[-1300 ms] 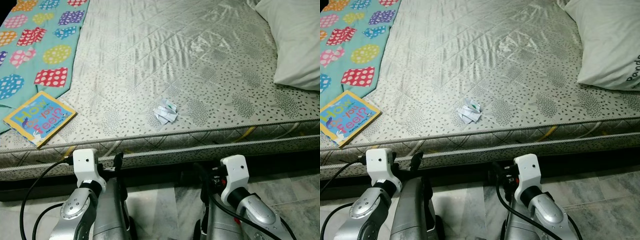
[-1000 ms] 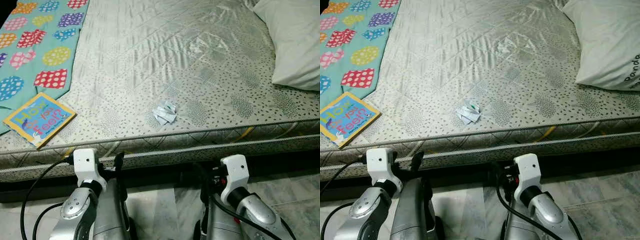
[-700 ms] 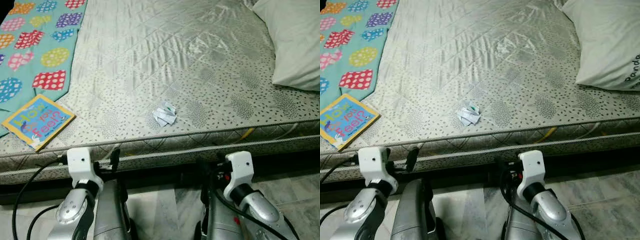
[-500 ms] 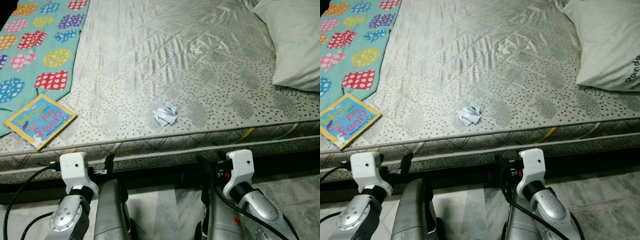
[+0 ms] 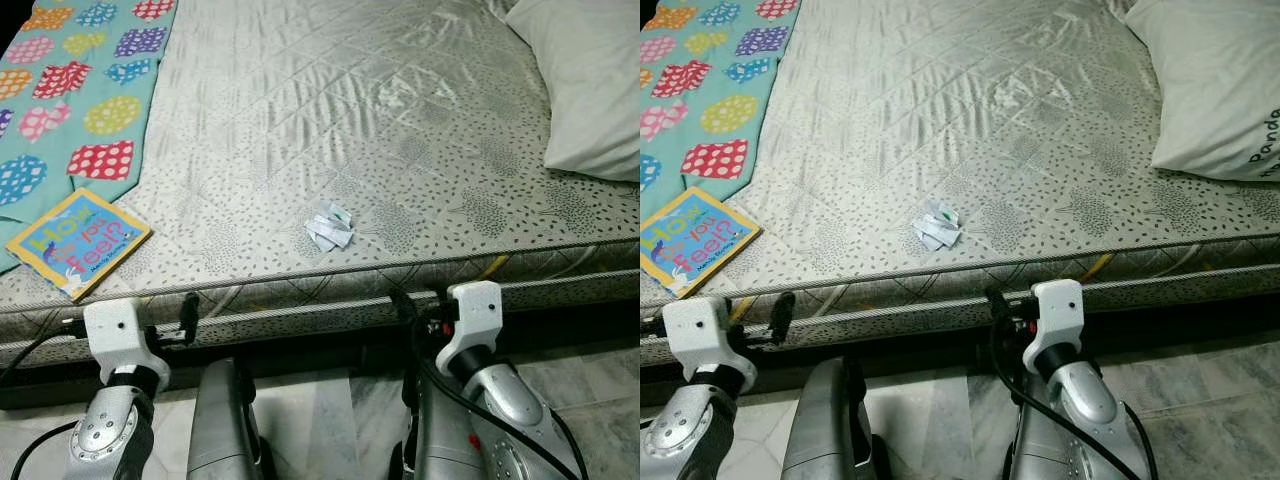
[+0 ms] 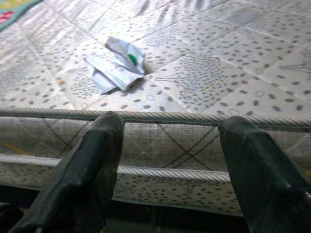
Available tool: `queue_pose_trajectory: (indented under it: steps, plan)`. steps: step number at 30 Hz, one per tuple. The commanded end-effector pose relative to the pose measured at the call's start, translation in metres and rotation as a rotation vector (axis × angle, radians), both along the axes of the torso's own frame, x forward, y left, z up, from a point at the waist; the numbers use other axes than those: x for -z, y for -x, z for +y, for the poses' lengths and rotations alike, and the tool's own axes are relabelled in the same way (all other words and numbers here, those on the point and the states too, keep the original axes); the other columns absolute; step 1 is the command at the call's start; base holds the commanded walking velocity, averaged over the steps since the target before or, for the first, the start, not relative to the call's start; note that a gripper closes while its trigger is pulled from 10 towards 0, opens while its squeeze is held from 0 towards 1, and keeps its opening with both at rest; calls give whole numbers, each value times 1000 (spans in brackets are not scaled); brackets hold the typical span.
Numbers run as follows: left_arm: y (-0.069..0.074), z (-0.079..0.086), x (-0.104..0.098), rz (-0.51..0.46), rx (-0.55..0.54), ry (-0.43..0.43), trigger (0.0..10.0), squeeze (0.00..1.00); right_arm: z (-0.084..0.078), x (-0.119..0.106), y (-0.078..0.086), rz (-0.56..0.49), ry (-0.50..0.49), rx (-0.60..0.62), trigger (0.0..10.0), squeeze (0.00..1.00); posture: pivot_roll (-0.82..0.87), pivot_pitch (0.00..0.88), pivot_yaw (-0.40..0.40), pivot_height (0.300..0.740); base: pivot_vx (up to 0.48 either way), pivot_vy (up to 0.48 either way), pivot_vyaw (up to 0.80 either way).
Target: Clean up the room
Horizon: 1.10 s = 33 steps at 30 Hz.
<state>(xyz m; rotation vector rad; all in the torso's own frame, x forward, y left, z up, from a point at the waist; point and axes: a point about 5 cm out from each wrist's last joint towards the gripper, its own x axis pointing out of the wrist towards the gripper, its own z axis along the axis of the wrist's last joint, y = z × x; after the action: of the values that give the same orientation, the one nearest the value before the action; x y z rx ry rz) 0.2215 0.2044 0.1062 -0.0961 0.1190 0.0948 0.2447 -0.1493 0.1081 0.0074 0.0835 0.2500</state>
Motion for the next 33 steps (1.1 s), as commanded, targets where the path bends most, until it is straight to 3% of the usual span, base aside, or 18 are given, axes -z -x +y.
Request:
queue_pose_trajectory:
  steps: [1, 7, 16, 33]
  plan:
    - [2, 3, 5, 25, -14, -3, 10000, 0, -4, 5, 3, 17, 15, 27, 10000, 0, -62, 181, 54, 530, 0, 0, 0]
    - [1, -1, 8, 28, 4, 6, 10000, 0, 0, 6, 2, 14, 18, 17, 10000, 0, -62, 182, 56, 530, 0, 0, 84]
    - [0, -5, 8, 28, 23, 16, 10000, 0, 2, 7, 3, 15, 22, 4, 10000, 0, -65, 182, 57, 530, 0, 0, 794]
    - [-1, -9, 10, 31, 47, 28, 10000, 0, 2, 9, 4, 23, 11, -6, 10000, 0, -70, 182, 58, 530, 280, 0, 495]
